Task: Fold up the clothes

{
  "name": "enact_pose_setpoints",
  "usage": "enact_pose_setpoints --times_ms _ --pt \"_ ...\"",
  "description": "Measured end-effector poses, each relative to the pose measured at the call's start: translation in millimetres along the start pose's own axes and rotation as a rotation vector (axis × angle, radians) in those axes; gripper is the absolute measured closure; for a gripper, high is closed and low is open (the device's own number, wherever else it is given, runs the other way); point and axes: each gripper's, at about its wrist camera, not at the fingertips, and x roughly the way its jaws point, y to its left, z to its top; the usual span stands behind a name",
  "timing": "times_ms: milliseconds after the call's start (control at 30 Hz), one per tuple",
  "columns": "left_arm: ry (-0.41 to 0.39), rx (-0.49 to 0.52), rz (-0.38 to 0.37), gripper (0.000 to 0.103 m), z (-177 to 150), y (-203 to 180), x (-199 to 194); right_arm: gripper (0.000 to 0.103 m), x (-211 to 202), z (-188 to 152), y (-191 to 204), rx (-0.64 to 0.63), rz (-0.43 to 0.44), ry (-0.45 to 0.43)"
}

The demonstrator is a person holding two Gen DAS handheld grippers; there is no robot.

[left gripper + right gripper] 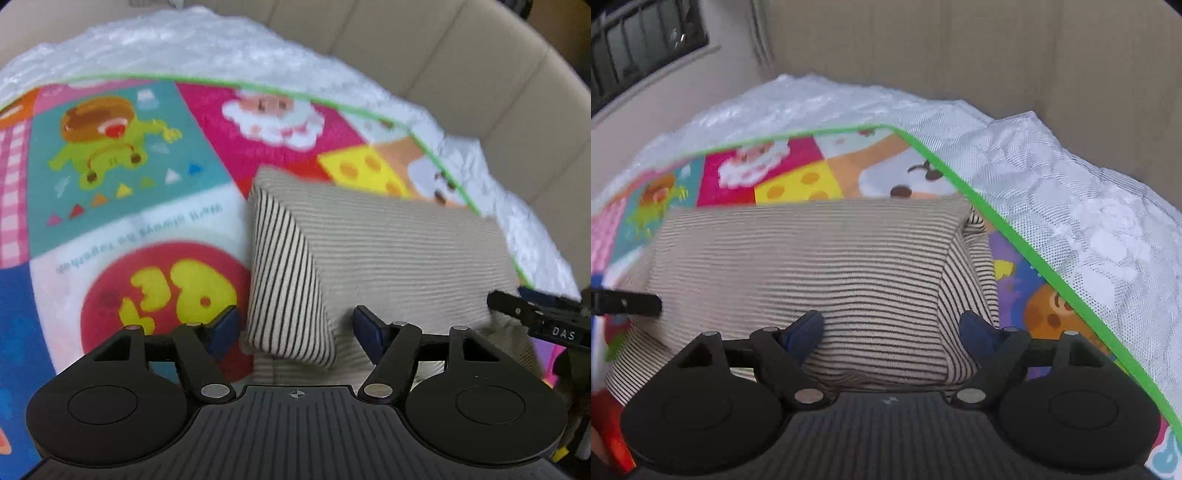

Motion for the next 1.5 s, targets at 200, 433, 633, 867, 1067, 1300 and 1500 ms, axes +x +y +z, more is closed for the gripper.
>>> enact_pose_setpoints --times_ms 200,433,633,867,1067,1300,1500 --pt "-0.016 -0.005 -0.035 0.027 8 -8 -1 0.014 -1 7 -35 0.166 -0.022 0.007" --pt "0.008 0.022 -0.031 0.046 4 -11 6 0.038 5 0 -31 0.152 0.046 0.027" --pt "-0.032 -0.005 -0.092 0.060 5 -6 -7 0.065 -14 6 -19 0.047 0.085 -0.071" --pt "-0.003 -0.008 0.042 0.058 6 3 -3 0.062 2 7 -37 0.080 -0.021 0.019" --pt "-0.148 -0.040 -0.058 0.042 15 6 -37 0.058 -28 15 -29 0.063 0.014 -0.155" --pt "-0.032 0.111 -0.020 0.030 5 -22 -2 0.042 7 7 -2 -0.019 0.125 0.037" --pt "-0.014 0.053 0.089 0.032 1 2 -1 0.037 11 5 4 -0.074 0.093 0.045"
